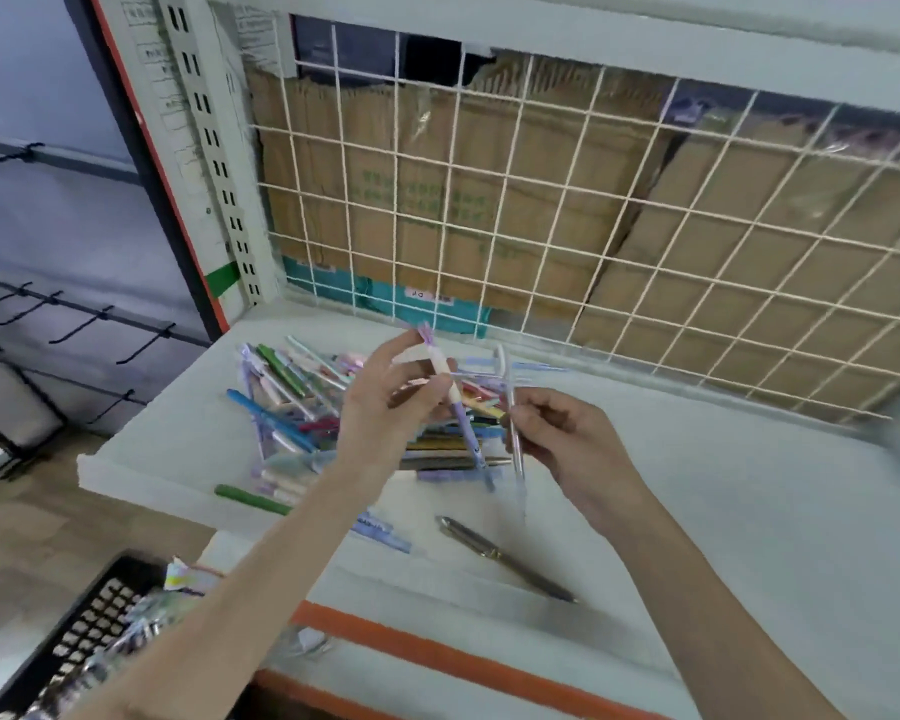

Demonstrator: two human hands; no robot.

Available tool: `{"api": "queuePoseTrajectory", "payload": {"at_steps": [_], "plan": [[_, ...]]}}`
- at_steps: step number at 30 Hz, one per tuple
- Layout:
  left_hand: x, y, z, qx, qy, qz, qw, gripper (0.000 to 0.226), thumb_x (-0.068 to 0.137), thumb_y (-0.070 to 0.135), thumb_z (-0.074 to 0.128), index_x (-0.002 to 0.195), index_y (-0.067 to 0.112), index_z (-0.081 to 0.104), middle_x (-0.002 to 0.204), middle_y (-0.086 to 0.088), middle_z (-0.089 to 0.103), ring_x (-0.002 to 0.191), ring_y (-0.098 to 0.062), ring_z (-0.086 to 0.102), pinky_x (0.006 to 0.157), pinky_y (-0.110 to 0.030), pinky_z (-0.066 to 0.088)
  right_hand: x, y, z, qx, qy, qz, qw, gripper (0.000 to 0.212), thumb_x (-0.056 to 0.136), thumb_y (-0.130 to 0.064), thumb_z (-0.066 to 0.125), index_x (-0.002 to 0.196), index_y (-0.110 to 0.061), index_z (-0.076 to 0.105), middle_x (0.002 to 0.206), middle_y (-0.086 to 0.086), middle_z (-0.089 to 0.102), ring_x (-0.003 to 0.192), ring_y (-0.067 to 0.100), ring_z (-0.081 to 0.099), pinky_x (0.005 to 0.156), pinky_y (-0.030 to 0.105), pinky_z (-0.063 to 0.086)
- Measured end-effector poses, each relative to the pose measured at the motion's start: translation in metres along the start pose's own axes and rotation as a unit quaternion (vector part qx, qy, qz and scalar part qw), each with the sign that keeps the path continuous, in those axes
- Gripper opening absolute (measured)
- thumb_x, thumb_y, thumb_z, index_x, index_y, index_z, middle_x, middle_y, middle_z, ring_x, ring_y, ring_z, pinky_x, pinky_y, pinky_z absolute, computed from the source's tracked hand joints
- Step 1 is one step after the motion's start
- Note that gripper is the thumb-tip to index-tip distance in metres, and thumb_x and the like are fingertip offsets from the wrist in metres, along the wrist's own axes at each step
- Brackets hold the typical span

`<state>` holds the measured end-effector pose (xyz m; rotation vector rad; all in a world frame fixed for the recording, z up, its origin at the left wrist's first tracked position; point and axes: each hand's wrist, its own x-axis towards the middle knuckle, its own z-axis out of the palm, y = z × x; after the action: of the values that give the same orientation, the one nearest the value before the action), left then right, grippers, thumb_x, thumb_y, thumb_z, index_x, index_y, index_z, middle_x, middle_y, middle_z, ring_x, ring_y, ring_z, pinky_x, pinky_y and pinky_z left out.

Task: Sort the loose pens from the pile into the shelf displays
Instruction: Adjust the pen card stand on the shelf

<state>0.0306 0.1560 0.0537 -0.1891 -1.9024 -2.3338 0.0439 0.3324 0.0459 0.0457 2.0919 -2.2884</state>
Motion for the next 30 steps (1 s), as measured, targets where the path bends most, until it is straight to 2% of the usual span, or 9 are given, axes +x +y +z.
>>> {"api": "queuePoseTrajectory", "payload": {"at_steps": [4,6,9,13,17,23,27,30], "plan": [[-0.006,-0.007,0.048,0.008,-0.071,0.003,0.997,0.036,0.084,-0.002,0.062,0.115,0.014,0.054,0.076,0.017,0.07,0.073,-0.002,0.067,0.062,-0.014,0.052,-0.028,-0.009,-0.037,0.046,0.036,-0.009,0.998,0.02,0.089,0.006,0.05,0.096,-0.005,0.066,0.075,0.007,0.067,0.063,0.018,0.061,0.066,0.024,0.053],[-0.011,-0.013,0.074,0.004,-0.104,-0.003,0.995,0.035,0.084,-0.003,0.062,0.115,0.01,0.053,0.078,0.016,0.07,0.072,-0.001,0.067,0.061,-0.011,0.05,-0.046,-0.013,-0.058,0.051,0.048,-0.013,0.997,0.022,0.09,0.006,0.049,0.1,-0.003,0.066,0.078,0.009,0.068,0.066,0.022,0.063,0.07,0.028,0.054],[-0.022,-0.019,0.113,-0.019,-0.142,-0.029,0.989,0.038,0.083,-0.004,0.062,0.117,0.011,0.053,0.091,-0.01,0.068,0.073,-0.006,0.067,0.06,-0.015,0.052,-0.072,-0.018,-0.09,0.061,0.085,-0.02,0.994,0.02,0.091,0.005,0.048,0.103,0.0,0.064,0.083,0.013,0.067,0.072,0.027,0.064,0.072,0.032,0.054],[-0.04,-0.022,0.162,-0.042,-0.188,-0.053,0.98,0.039,0.082,-0.005,0.062,0.116,0.013,0.054,0.094,-0.019,0.065,0.071,-0.013,0.066,0.06,-0.023,0.055,-0.103,-0.023,-0.133,0.078,0.152,-0.038,0.985,0.019,0.089,0.007,0.05,0.1,0.001,0.064,0.083,0.016,0.067,0.073,0.03,0.065,0.069,0.031,0.054],[-0.062,-0.026,0.208,-0.043,-0.206,-0.05,0.976,0.039,0.081,-0.004,0.064,0.107,0.025,0.058,0.09,-0.016,0.065,0.07,-0.015,0.066,0.062,-0.028,0.056,-0.132,-0.026,-0.178,0.089,0.184,-0.05,0.978,0.019,0.087,0.009,0.051,0.098,0.001,0.065,0.082,0.015,0.067,0.072,0.031,0.064,0.069,0.032,0.054],[-0.103,-0.034,0.29,-0.036,-0.204,-0.032,0.978,0.038,0.082,-0.004,0.064,0.109,0.021,0.058,0.085,-0.012,0.064,0.07,-0.017,0.066,0.061,-0.028,0.056,-0.178,-0.028,-0.259,0.098,0.192,-0.064,0.974,0.023,0.086,0.01,0.052,0.091,-0.006,0.068,0.078,0.013,0.066,0.069,0.027,0.064,0.067,0.032,0.054],[-0.14,-0.04,0.357,-0.036,-0.218,-0.019,0.975,0.038,0.082,-0.005,0.063,0.106,0.023,0.057,0.083,-0.012,0.063,0.067,-0.015,0.066,0.061,-0.027,0.057,-0.216,-0.032,-0.328,0.087,0.216,-0.065,0.97,0.021,0.085,0.009,0.053,0.093,-0.005,0.067,0.078,0.013,0.066,0.069,0.027,0.064,0.068,0.034,0.055],[-0.16,-0.042,0.404,-0.041,-0.229,-0.016,0.973,0.037,0.083,-0.007,0.061,0.11,0.018,0.056,0.082,-0.012,0.062,0.064,-0.016,0.065,0.058,-0.025,0.056,-0.241,-0.042,-0.377,0.086,0.24,-0.064,0.965,0.019,0.085,0.009,0.053,0.094,-0.004,0.066,0.079,0.014,0.066,0.07,0.027,0.065,0.067,0.033,0.056]]}}
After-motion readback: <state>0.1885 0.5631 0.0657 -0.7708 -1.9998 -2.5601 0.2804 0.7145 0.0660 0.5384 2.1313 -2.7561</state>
